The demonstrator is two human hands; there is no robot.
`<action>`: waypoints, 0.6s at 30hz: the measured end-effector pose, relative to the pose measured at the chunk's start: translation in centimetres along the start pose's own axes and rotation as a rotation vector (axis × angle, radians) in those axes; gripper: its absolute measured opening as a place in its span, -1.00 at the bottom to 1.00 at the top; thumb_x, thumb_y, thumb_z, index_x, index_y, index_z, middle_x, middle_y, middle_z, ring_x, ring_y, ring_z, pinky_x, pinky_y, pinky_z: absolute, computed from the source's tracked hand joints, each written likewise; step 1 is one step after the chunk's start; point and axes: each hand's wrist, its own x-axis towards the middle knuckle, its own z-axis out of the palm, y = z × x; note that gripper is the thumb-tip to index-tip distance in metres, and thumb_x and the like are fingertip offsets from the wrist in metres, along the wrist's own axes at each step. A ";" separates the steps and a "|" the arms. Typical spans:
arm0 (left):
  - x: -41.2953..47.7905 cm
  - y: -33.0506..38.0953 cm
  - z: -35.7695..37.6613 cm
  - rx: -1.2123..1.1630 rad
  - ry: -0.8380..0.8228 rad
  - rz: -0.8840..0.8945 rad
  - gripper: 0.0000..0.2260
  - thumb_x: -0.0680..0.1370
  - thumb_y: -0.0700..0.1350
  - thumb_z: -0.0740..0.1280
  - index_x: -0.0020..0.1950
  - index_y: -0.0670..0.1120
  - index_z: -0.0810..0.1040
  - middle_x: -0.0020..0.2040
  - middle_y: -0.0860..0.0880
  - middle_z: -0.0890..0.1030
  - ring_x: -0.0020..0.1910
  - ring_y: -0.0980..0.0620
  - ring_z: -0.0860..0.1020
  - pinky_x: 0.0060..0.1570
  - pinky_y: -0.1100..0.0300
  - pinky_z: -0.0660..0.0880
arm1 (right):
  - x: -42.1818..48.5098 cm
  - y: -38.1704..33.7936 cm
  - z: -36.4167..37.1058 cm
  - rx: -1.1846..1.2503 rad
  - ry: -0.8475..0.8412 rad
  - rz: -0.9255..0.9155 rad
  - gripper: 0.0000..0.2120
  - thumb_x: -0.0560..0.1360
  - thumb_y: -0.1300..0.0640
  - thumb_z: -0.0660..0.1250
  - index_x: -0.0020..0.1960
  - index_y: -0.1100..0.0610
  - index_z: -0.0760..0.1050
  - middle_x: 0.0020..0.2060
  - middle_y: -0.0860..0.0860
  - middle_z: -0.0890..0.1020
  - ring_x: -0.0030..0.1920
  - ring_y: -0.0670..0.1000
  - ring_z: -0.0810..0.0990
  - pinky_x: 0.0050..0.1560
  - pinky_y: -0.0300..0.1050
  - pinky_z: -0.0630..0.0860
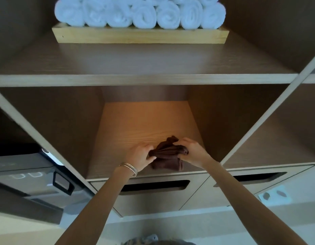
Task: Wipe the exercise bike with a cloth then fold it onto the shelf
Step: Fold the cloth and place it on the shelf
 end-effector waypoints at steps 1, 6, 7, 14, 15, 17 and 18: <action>-0.3 -0.2 -0.1 -0.024 -0.011 -0.011 -0.74 0.52 0.03 0.30 0.14 -0.07 0.51 0.06 -0.04 0.58 0.06 -0.06 0.50 0.01 0.10 0.45 | 0.1 -0.2 0.3 -0.020 -0.050 0.001 -0.52 0.41 0.13 0.43 0.30 0.03 0.44 0.22 -0.03 0.47 0.14 -0.01 0.49 0.13 -0.08 0.49; -1.0 -0.6 -0.5 -0.351 -0.043 -0.181 -0.73 0.51 -0.04 0.35 0.17 -0.10 0.52 -0.01 -0.05 0.64 -0.05 0.01 0.59 -0.06 0.18 0.49 | 0.9 -0.7 0.8 -0.041 -0.031 0.007 -0.72 0.46 0.08 0.40 0.17 -0.01 0.53 0.07 -0.02 0.61 -0.04 -0.08 0.51 -0.07 -0.19 0.42; -1.0 -0.8 -0.6 -0.399 -0.044 -0.221 -0.72 0.51 -0.04 0.36 0.17 -0.11 0.52 -0.05 -0.05 0.64 -0.10 0.02 0.58 -0.11 0.21 0.45 | 1.1 -0.8 0.7 -0.018 -0.023 0.027 -0.74 0.48 0.08 0.37 0.17 -0.01 0.53 0.05 -0.02 0.63 -0.09 -0.08 0.53 -0.09 -0.17 0.44; 0.8 -1.6 -0.6 -0.370 -0.090 -0.429 -0.74 0.50 -0.04 0.33 0.10 -0.17 0.57 -0.27 -0.09 0.57 -0.07 -0.18 0.58 -0.09 0.07 0.46 | 1.9 -0.9 0.4 0.056 0.212 0.118 -0.79 0.52 0.12 0.32 0.14 0.11 0.52 0.01 0.00 0.64 0.02 -0.02 0.58 0.01 -0.06 0.53; 0.9 -1.6 -0.6 -0.307 -0.087 -0.439 -0.72 0.50 -0.02 0.33 0.11 -0.16 0.55 -0.19 -0.11 0.61 -0.03 -0.18 0.58 -0.05 0.06 0.49 | 1.9 -0.6 0.3 0.030 0.216 0.126 -0.81 0.52 0.14 0.32 0.12 0.11 0.53 0.02 0.01 0.62 0.04 0.00 0.57 0.03 -0.05 0.53; 0.9 -1.4 -0.6 -0.146 -0.014 -0.413 -0.71 0.49 0.00 0.34 0.12 -0.13 0.48 0.01 -0.11 0.59 0.06 -0.15 0.54 0.02 0.00 0.51 | 1.7 0.2 0.1 -0.044 0.182 0.146 -0.82 0.53 0.16 0.30 0.12 0.10 0.54 0.06 0.02 0.58 0.09 0.03 0.55 0.09 0.01 0.53; 0.7 -1.1 -0.7 -0.077 0.053 -0.371 -0.71 0.48 0.00 0.36 0.12 -0.11 0.45 0.07 -0.08 0.53 0.10 -0.11 0.50 0.02 0.00 0.52 | 1.6 0.7 0.0 -0.076 0.161 0.151 -0.81 0.52 0.18 0.29 0.12 0.08 0.54 0.10 0.02 0.57 0.14 0.04 0.53 0.13 0.04 0.51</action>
